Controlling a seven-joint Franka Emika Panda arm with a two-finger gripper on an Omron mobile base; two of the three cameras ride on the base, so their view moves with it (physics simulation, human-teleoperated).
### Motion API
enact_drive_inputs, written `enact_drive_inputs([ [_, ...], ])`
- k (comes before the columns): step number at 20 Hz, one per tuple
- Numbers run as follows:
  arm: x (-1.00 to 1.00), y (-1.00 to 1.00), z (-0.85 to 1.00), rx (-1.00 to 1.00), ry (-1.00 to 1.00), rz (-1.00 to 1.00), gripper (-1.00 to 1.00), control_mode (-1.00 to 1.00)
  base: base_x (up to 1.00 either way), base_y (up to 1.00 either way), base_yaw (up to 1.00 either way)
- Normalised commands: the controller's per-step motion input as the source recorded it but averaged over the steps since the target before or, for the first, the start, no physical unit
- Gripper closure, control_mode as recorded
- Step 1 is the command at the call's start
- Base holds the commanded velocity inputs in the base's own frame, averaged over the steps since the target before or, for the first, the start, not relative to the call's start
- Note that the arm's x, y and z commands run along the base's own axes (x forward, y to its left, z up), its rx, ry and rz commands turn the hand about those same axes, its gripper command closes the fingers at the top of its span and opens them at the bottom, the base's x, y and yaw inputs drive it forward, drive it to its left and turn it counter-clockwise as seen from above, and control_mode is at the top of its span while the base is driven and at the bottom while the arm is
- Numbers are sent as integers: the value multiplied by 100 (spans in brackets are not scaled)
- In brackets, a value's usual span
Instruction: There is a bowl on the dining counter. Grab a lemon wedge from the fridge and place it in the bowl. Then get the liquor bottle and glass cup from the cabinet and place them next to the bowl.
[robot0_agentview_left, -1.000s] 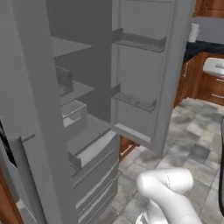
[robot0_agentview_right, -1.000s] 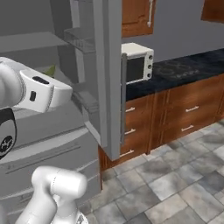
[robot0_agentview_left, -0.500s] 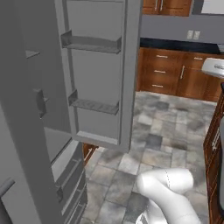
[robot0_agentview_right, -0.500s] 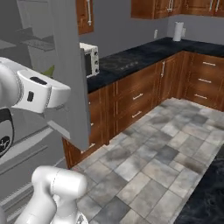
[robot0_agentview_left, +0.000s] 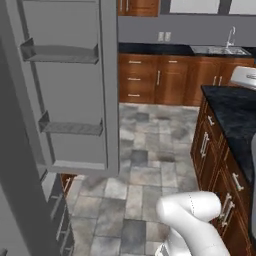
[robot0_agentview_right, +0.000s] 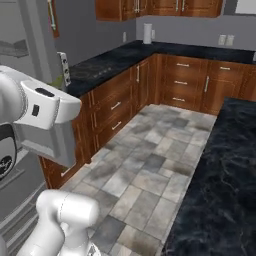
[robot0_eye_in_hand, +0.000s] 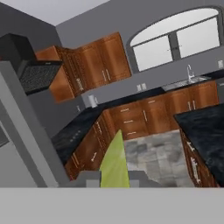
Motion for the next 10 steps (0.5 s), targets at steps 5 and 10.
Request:
enact_drive_inputs([
  [5,0,0,0,0,0,0,100,100,-100,10,-26],
  [10,0,0,0,0,0,0,100,100,-100,40,-2],
])
